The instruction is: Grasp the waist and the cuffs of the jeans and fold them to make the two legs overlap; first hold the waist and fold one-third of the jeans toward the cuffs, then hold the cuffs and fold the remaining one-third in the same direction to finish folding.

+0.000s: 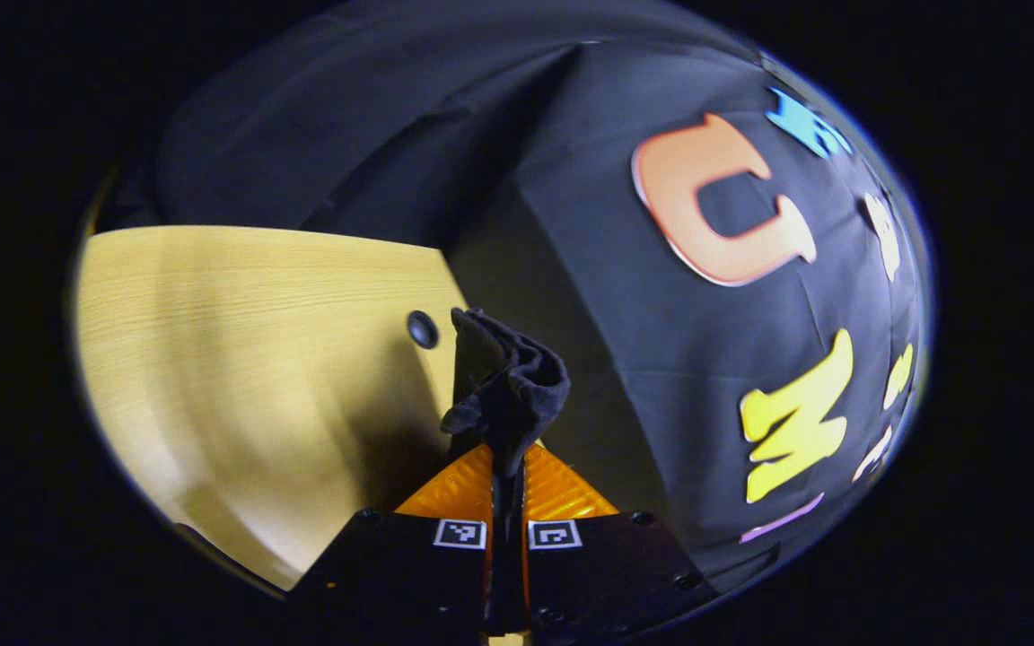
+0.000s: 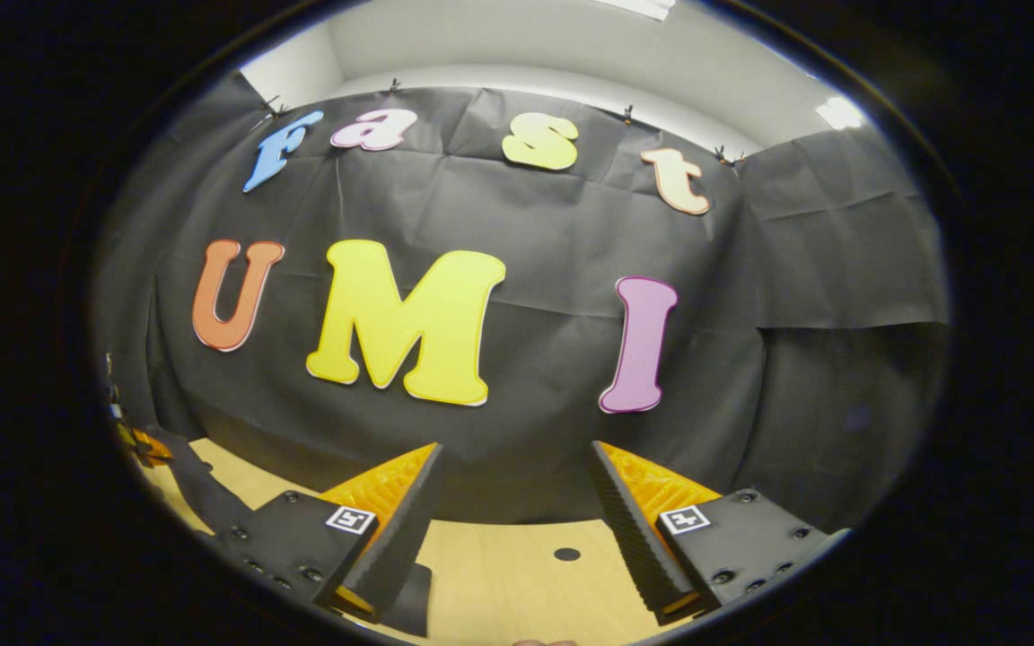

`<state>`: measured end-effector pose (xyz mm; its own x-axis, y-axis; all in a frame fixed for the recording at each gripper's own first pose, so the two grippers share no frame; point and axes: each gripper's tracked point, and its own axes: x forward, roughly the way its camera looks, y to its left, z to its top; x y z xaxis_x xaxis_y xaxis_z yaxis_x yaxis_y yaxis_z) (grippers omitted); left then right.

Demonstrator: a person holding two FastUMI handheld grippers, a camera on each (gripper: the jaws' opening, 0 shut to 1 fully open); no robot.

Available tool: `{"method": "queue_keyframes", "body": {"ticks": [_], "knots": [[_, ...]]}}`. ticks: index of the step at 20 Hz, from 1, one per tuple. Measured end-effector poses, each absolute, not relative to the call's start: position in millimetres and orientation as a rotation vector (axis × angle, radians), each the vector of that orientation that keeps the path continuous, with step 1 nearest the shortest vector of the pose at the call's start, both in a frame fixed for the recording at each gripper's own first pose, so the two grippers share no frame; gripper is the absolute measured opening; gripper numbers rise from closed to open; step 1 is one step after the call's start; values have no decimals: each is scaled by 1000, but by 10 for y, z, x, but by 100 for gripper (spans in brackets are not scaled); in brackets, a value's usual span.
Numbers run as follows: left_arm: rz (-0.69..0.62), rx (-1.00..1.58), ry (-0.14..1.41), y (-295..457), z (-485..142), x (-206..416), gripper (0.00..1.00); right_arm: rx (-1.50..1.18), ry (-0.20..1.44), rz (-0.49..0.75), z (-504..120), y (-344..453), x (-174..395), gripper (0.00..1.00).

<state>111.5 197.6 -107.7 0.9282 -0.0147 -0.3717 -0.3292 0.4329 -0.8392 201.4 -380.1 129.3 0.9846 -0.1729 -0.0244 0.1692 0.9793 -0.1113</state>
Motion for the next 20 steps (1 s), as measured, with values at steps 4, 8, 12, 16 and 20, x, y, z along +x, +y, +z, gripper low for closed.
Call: {"method": "queue_keyframes", "body": {"ticks": [4, 8, 12, 16, 20], "knots": [[90, -1023, 359, 1200, -742, 1216, 3, -97, 28, -208, 1328, -4071, 1867, 99], [5, -912, 404, 412, -702, 1362, 3, -83, 29, -253, 1356, -4342, 1732, 99], [-98, -783, 446, -213, -682, 1310, 3, -95, 39, -291, 1336, -4580, 1578, 98], [-152, -638, 503, -678, -863, 1340, 3, -76, 53, -331, 1291, -4795, 1443, 99], [-168, -440, 538, -944, -1081, 1207, 4, -81, 50, -369, 1306, -4979, 1316, 98]]}}
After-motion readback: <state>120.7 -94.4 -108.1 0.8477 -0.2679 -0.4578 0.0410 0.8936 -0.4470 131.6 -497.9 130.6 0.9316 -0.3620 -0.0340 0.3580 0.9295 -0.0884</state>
